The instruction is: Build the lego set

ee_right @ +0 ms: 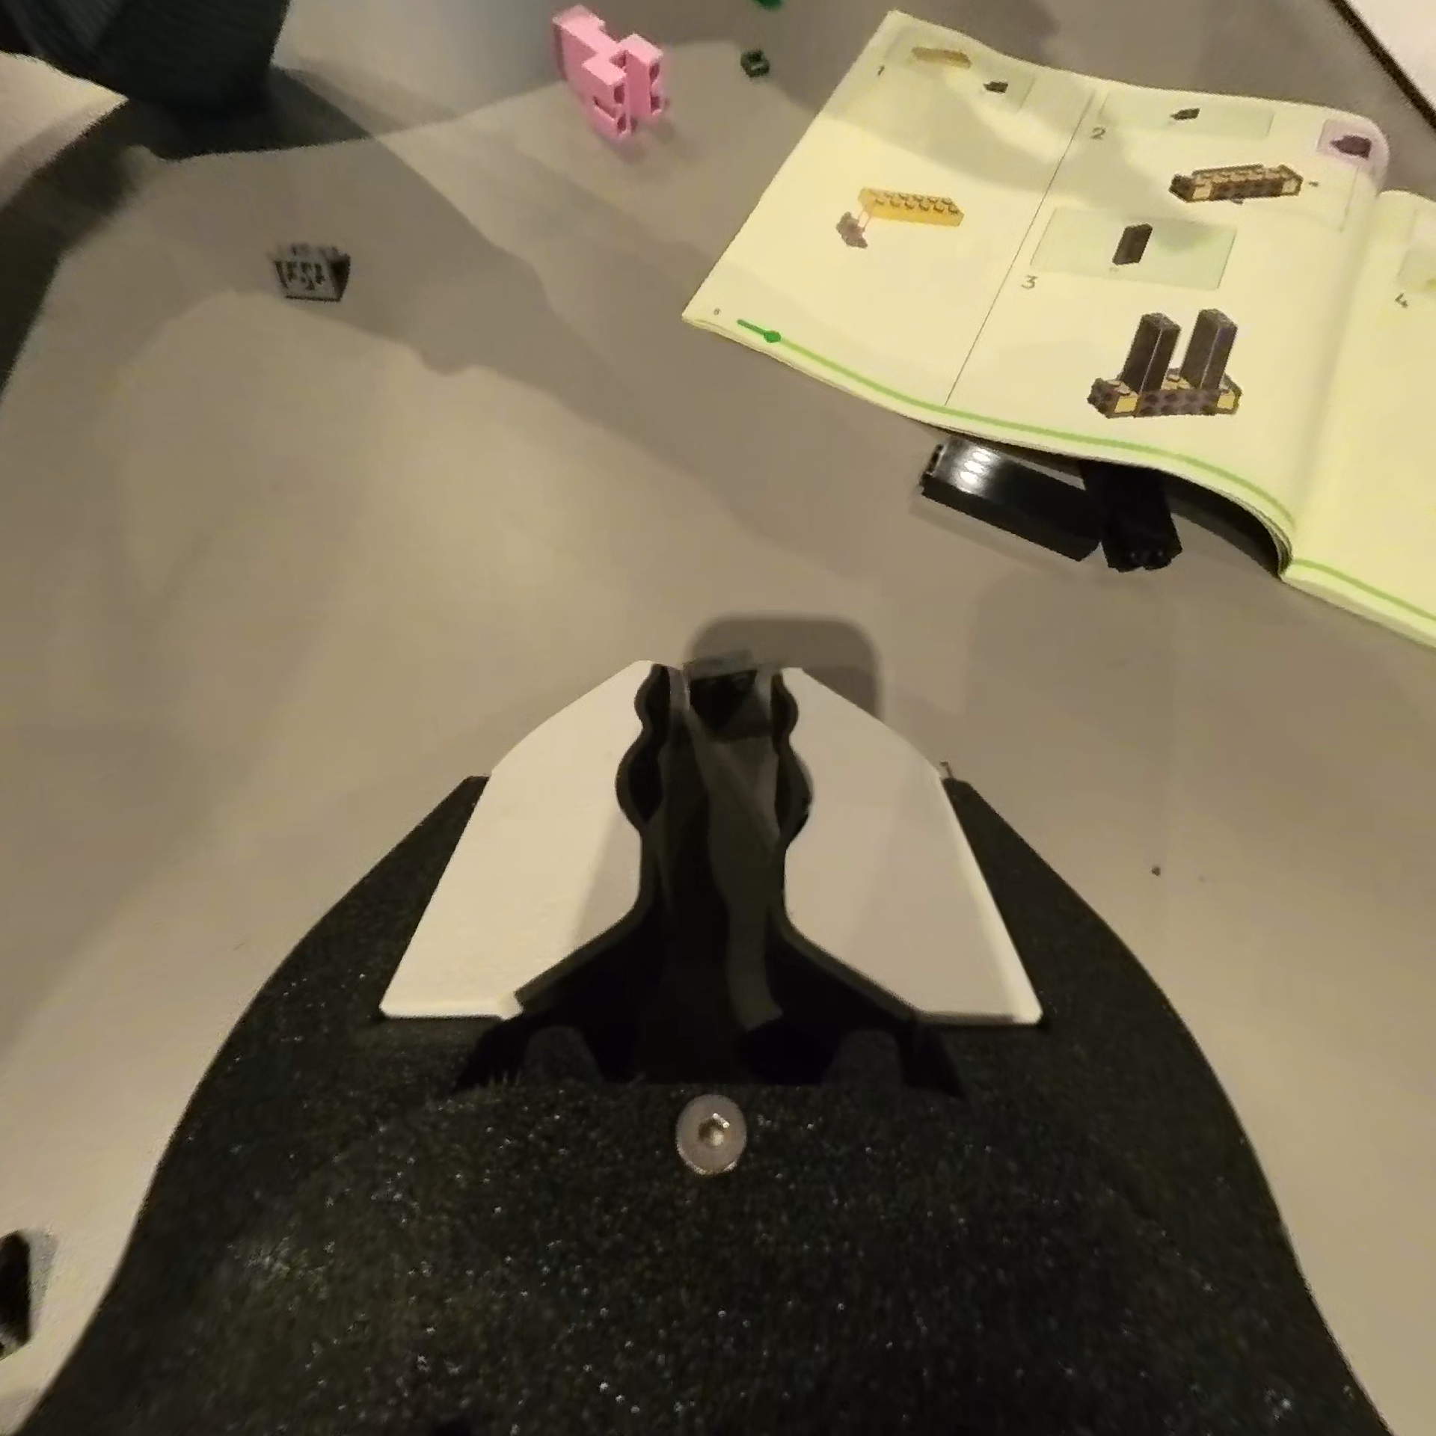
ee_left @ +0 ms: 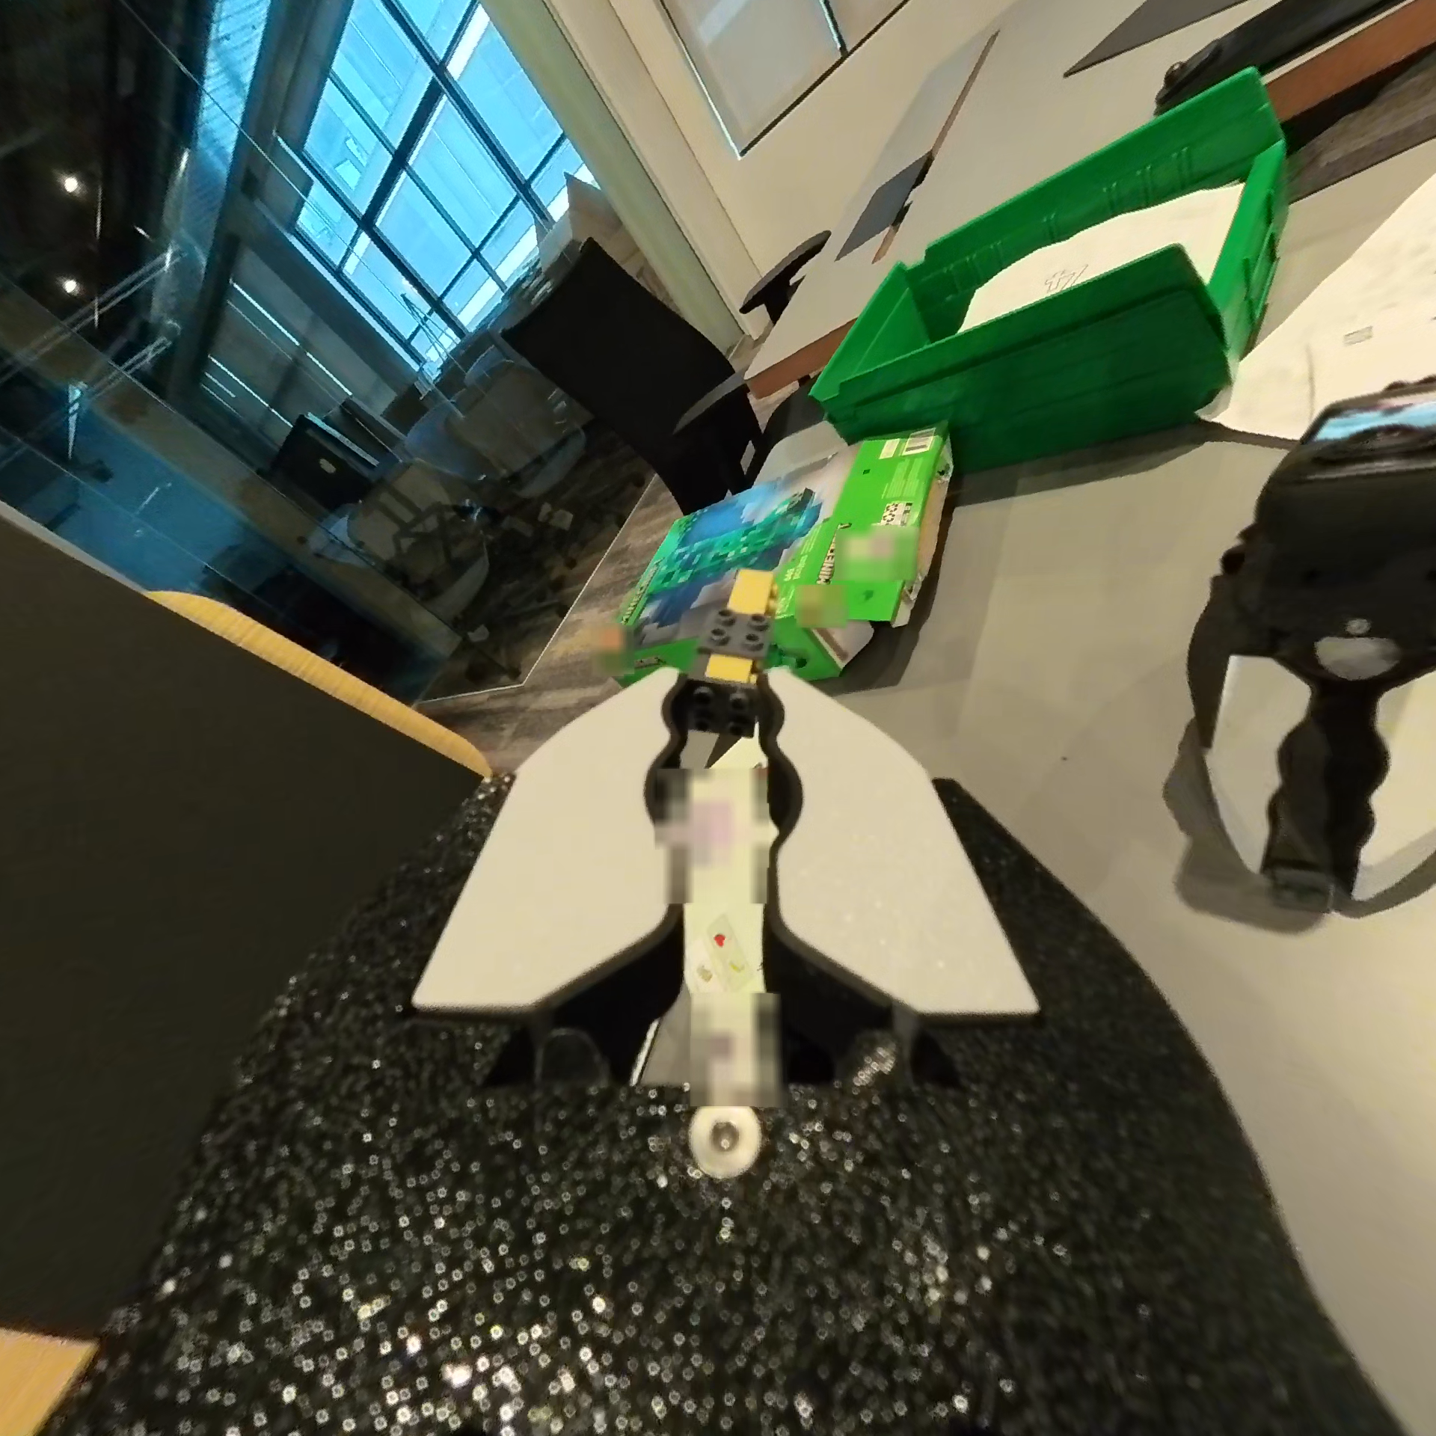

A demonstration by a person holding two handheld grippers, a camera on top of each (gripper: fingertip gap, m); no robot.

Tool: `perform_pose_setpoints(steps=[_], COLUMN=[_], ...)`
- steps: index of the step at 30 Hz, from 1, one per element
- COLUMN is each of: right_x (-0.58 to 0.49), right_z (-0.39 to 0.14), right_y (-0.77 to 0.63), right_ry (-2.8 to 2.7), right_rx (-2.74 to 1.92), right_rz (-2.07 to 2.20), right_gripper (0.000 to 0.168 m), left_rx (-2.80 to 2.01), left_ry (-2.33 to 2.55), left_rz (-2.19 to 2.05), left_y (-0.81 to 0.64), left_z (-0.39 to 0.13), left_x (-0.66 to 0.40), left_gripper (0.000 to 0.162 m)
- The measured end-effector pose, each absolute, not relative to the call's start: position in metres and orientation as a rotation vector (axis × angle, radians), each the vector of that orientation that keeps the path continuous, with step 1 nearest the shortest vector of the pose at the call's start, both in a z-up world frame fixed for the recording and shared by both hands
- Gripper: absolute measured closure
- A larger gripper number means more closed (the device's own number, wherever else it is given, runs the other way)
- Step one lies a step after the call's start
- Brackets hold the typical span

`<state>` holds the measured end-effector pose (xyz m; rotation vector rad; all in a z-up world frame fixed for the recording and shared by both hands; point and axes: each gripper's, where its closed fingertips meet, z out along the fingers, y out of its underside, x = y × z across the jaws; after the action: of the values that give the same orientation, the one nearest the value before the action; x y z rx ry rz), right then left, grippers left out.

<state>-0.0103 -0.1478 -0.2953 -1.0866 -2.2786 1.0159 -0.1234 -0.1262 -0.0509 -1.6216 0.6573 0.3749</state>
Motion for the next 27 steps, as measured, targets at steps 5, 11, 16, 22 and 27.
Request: perform_pose_setpoints(steps=[5, 11, 16, 22, 27], right_x=[-0.007, 0.035, 0.094, 0.103, 0.1], right_z=[-0.29, -0.28, -0.281, -0.3, -0.291], right_y=[-0.148, -0.09, -0.061, -0.06, -0.059], right_ry=[-2.349, -2.628, -2.76, -2.766, -2.688], right_rx=[-1.095, -1.555, -2.07, -2.155, -2.133], right_rz=[0.976, 0.361, -0.312, -0.59, -0.441], right_gripper=[0.152, 0.153, 0.153, 0.153, 0.138], left_rx=[-1.62, -1.603, -1.583, -1.552, -1.556], left_ry=[0.666, 0.66, 0.647, 0.623, 0.627], left_rz=[0.376, 0.372, 0.381, 0.373, 0.366], left_y=[-0.126, -0.129, -0.135, -0.143, -0.142], left_z=[-0.051, -0.047, -0.042, -0.034, -0.035], left_x=[-0.122, -0.122, -0.124, -0.128, -0.128], left_gripper=[0.146, 0.146, 0.146, 0.146, 0.146])
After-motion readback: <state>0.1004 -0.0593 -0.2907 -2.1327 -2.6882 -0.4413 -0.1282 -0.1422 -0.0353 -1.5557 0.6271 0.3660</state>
